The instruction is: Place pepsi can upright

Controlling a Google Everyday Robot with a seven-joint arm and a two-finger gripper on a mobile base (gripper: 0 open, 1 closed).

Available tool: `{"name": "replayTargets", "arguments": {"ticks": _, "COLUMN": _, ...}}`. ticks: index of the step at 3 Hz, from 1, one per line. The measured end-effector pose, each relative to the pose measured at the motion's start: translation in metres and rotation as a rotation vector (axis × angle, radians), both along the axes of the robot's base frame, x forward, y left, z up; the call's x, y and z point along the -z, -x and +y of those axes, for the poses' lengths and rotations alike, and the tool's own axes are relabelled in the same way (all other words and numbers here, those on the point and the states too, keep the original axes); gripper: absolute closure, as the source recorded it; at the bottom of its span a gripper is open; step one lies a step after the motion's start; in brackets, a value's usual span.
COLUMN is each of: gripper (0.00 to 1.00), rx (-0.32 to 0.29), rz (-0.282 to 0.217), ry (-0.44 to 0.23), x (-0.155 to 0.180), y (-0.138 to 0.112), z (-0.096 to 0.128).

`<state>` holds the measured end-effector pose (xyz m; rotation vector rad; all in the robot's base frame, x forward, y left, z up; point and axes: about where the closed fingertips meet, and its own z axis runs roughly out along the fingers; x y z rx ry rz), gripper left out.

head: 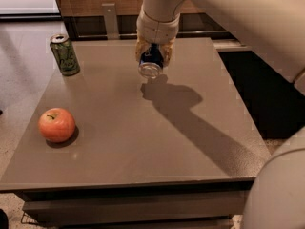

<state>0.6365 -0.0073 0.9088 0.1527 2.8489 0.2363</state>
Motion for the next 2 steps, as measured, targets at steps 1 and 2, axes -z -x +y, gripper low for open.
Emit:
{"name": "replayTargets", "arguments": {"ticks": 1, "gripper": 1.00, "rx": -0.063, "rz": -0.112, "ry": -0.021, "x": -0.034, "y": 0.001, "z": -0.006}}
{"name": "replayTargets", "arguments": {"ticks": 2, "gripper": 1.00, "rx": -0.174, "rz": -0.230, "ry": -0.058, "x": -0.057, "y": 0.000, "z": -0.006}}
